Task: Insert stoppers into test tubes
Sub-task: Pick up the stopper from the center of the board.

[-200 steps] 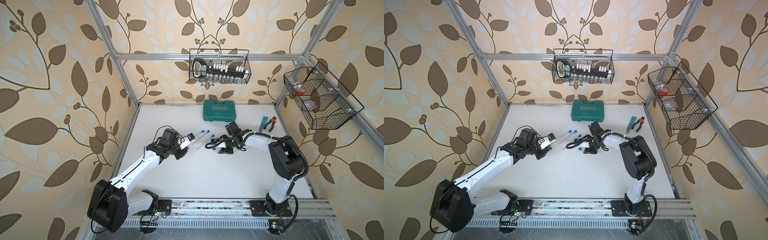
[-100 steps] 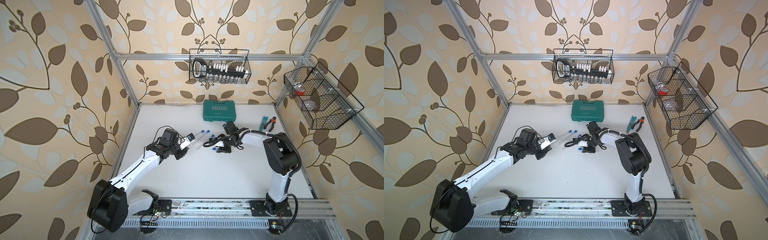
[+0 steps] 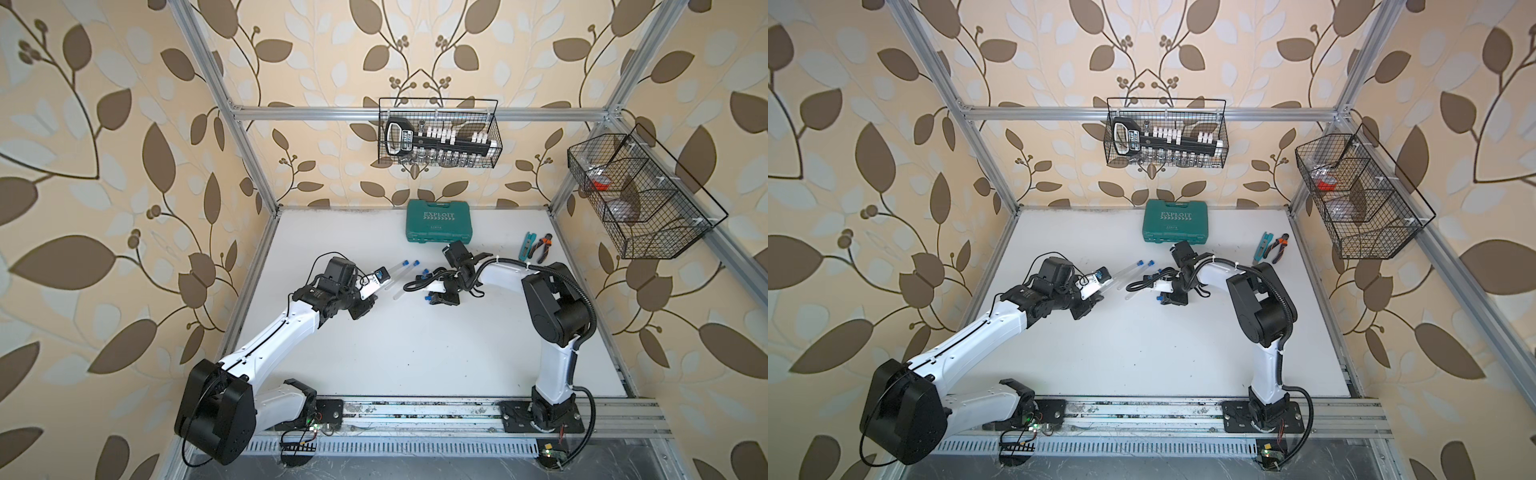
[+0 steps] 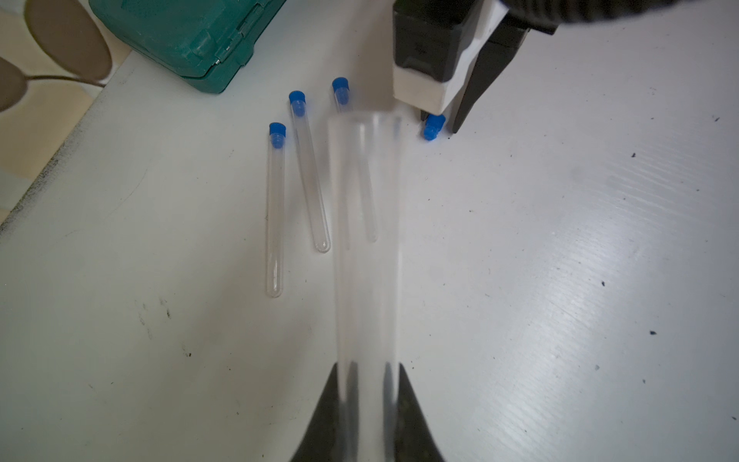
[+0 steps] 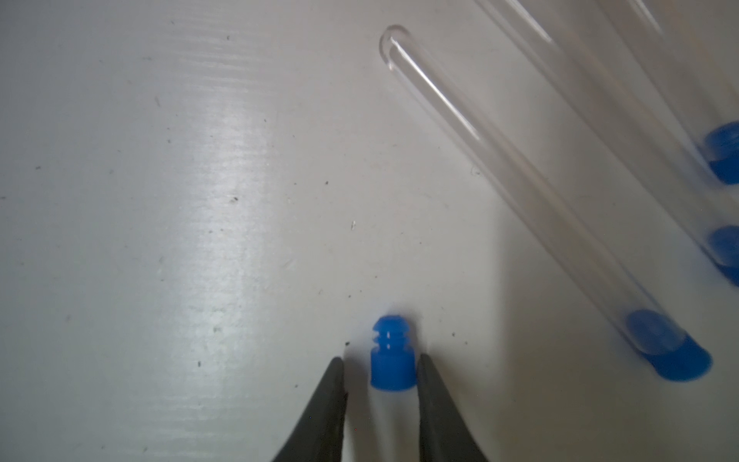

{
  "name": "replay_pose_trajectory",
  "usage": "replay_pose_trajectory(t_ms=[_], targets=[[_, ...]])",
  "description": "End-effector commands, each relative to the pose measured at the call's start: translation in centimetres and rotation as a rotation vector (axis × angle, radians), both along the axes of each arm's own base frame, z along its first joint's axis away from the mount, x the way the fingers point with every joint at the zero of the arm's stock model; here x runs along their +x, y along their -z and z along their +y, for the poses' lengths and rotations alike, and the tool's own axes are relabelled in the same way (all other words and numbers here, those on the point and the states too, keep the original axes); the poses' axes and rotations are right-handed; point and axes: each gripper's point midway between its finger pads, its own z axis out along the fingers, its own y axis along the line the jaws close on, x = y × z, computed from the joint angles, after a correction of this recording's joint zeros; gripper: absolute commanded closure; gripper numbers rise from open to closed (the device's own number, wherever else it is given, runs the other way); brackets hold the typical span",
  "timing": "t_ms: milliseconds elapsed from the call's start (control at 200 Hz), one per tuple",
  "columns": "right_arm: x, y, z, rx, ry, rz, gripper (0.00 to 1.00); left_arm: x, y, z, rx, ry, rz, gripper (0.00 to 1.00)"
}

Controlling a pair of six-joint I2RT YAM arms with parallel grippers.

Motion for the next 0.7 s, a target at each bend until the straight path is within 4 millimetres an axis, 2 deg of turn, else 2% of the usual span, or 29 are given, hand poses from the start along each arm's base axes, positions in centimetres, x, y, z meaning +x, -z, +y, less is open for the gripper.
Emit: replay_pose_trajectory(t_ms=[0,265,490,695], targets=[[-0.96,0.91,0.18,-0.009,-0.033,0.052,0.72,0.17,-0.72,-0.21,-0.010,0.021,-0.017,1.00],[-1.12,1.26,0.16,-0.014,-0.034,0.066,0.76,0.17,-0.68,-0.21,-0.008,0.021,-0.015,1.00],[-1.04,1.50,0.06,-0.022,-0.028,0.073,0.75,0.15,-0.62,-0.20,-0.005,0.022,-0.010,1.00],[-0.92,1.70,-0.03,-0.034,-0.026,0.076,0.79,0.17,-0.66,-0.18,-0.004,0.023,-0.012,1.00]])
